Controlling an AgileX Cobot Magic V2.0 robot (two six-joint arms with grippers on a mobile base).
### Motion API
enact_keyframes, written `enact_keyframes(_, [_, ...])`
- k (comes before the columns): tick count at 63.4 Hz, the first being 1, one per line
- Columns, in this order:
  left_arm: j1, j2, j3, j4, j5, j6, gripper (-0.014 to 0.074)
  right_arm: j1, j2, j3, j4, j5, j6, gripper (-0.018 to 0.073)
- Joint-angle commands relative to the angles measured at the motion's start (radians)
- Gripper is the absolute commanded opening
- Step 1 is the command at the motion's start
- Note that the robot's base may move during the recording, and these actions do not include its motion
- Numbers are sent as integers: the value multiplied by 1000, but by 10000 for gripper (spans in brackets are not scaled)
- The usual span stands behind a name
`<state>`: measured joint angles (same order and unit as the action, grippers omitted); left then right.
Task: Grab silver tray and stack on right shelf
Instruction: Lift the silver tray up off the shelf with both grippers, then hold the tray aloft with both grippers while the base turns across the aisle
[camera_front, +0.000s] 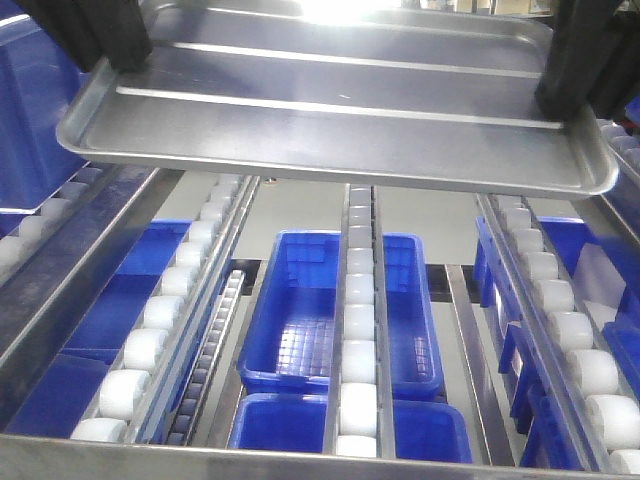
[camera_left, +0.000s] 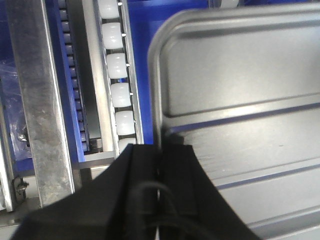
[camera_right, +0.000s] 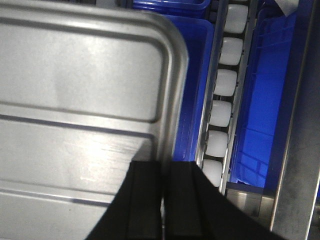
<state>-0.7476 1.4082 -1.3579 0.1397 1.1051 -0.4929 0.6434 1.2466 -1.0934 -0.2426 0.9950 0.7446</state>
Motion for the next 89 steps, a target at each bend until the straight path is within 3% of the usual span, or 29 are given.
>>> enact_keyframes(1, [-7,-33,-30,31,12,15,-93,-1,-32,-37,-57,-17,-23,56])
enact_keyframes(89, [-7,-33,-30,31,12,15,-93,-1,-32,-37,-57,-19,-23,56])
